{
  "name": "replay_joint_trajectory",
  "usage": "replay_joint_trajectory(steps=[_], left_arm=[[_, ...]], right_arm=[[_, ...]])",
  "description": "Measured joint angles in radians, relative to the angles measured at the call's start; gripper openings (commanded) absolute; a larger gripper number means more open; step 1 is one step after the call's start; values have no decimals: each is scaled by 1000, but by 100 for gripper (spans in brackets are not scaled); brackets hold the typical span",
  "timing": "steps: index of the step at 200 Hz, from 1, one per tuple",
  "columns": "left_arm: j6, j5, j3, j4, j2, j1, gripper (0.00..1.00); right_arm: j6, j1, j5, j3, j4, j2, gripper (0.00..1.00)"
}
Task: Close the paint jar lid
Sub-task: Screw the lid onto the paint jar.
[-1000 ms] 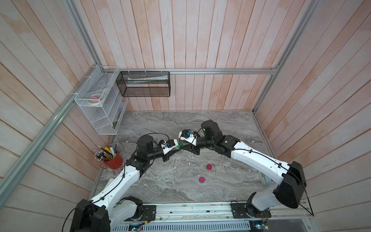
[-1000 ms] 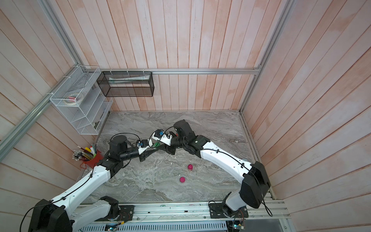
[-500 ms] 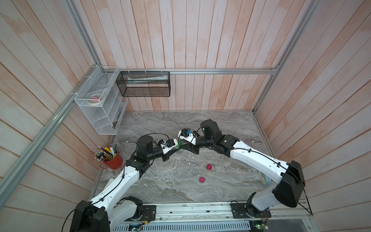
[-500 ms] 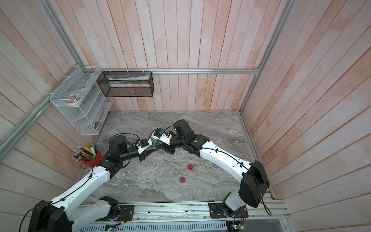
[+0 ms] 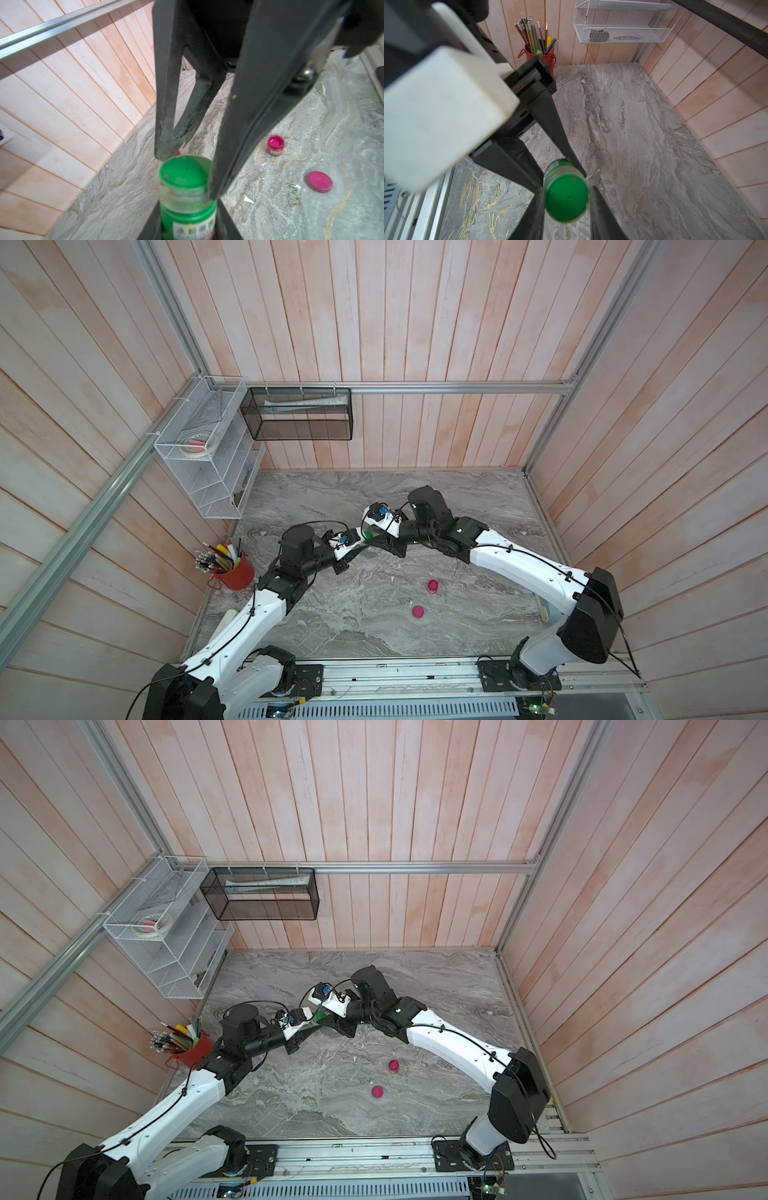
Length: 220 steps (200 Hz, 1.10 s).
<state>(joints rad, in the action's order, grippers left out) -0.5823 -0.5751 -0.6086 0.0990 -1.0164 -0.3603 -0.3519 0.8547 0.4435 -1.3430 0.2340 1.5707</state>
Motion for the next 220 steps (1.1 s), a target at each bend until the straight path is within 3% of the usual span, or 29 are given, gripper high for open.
replay_joint_trajectory(steps=[75,98,126,220], left_arm=[[2,230,113,102,94,-1,29],[2,286,119,108,100,0,29],[-6,280,122,154,104,-10,29],[-1,261,112,237,87,-19,29]], right_arm=[[219,27,69,-139,-2,135,12],[273,35,98,-189,-2,178,19],[324,63,103,-169,-30,183,30],[354,25,80,46,-54,23,34]])
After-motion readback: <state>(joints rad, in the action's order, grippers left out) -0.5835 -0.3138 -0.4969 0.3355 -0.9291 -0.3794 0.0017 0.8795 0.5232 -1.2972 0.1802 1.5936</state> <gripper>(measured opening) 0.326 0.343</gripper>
